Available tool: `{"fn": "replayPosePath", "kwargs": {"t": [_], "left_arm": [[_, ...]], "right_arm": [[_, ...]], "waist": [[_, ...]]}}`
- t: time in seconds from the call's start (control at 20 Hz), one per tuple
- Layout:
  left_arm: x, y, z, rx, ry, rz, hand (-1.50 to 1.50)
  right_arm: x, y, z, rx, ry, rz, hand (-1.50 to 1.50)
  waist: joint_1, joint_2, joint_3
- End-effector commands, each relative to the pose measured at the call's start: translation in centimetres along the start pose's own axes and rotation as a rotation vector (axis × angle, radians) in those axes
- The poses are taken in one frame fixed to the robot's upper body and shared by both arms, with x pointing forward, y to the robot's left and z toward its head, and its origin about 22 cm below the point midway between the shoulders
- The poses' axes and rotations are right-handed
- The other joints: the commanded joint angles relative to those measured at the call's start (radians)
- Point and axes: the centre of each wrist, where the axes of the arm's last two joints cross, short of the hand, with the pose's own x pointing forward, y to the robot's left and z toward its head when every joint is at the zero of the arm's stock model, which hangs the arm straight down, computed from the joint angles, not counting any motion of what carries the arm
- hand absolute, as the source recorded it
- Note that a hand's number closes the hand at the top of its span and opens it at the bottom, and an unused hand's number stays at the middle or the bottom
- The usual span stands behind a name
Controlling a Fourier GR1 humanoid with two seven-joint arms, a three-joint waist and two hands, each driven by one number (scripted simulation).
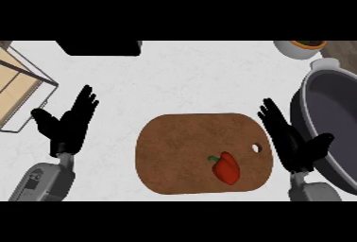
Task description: Pick the bell pepper from the cutting board and place it in the pot
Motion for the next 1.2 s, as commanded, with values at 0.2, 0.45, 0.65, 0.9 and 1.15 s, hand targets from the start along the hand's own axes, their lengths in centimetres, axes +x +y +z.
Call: {"fn": "replayPosePath", "kwargs": {"t": [0.2, 0.45, 0.65, 0.9, 1.15], "left_arm": [[5.8, 0.0, -1.7, -0.001, -0.209, -0.075, 0.00], [7.5, -1.4, -1.3, -0.001, -0.236, -0.071, 0.00], [6.7, -0.8, -0.2, 0.014, -0.211, -0.071, 0.00], [8.7, -0.2, 0.4, 0.044, -0.193, -0.078, 0.00], [8.9, 0.1, 1.1, 0.045, -0.209, -0.068, 0.00]], "right_arm": [[8.8, 4.1, -5.9, 0.545, -0.304, 0.188, 1.50], [8.8, 1.7, -7.5, 0.651, -0.493, 0.470, -1.50], [8.6, -0.5, -9.1, 0.760, -0.640, 0.338, -1.50], [11.1, -0.8, -11.3, 0.904, -0.683, 0.434, -1.50], [13.6, 0.2, -10.8, 1.115, -0.506, 0.708, -1.50]], "waist": [[0.122, -0.036, 0.043], [0.108, -0.027, 0.045], [0.088, -0.030, 0.042], [0.056, -0.037, 0.040], [0.062, -0.040, 0.039]]}}
